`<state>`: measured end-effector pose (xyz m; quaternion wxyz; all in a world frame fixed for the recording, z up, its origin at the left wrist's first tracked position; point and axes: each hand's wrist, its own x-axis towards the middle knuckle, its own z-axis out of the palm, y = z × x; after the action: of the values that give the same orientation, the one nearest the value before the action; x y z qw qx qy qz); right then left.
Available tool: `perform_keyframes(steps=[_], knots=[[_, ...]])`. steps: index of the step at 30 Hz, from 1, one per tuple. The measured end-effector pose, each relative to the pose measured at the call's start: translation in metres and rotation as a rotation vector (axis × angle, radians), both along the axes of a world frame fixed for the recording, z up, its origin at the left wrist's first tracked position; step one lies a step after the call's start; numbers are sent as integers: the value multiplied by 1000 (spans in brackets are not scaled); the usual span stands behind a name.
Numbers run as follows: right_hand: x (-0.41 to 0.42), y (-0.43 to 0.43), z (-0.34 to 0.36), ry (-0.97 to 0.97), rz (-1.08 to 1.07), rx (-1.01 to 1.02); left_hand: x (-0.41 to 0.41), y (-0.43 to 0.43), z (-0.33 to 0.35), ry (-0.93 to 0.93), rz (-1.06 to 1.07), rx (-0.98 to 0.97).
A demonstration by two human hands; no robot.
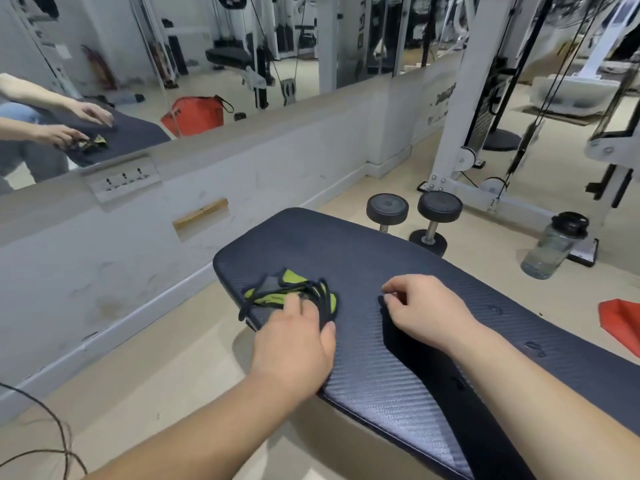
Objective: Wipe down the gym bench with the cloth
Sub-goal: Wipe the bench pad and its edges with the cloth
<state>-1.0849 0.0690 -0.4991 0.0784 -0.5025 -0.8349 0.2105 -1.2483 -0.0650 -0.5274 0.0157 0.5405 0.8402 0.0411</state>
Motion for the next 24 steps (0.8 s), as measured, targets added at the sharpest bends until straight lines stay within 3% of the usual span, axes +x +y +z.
perform_keyframes(steps=[4, 6, 8, 10, 14, 17, 22, 24], knots=[[-6, -5, 0, 21, 47, 31, -3, -26, 8, -97, -410, -95], [-6, -5, 1, 8, 64, 9, -26, -10, 6, -32, -340, -144], [-3, -7, 2, 13, 62, -18, -35, 7, 3, -54, -84, -104], [-1, -7, 2, 22, 46, -26, -17, 17, 1, -56, 39, -78], [7, -16, 8, 36, 52, -31, 33, -6, 8, -113, -185, -124], [24, -29, 18, 14, 56, -36, 25, -4, 15, -150, -334, -189], [77, -58, 32, -36, -10, -10, 55, 19, 14, -147, -89, -165], [102, -67, 39, -40, -79, -18, 84, 19, 16, -200, -161, -211]])
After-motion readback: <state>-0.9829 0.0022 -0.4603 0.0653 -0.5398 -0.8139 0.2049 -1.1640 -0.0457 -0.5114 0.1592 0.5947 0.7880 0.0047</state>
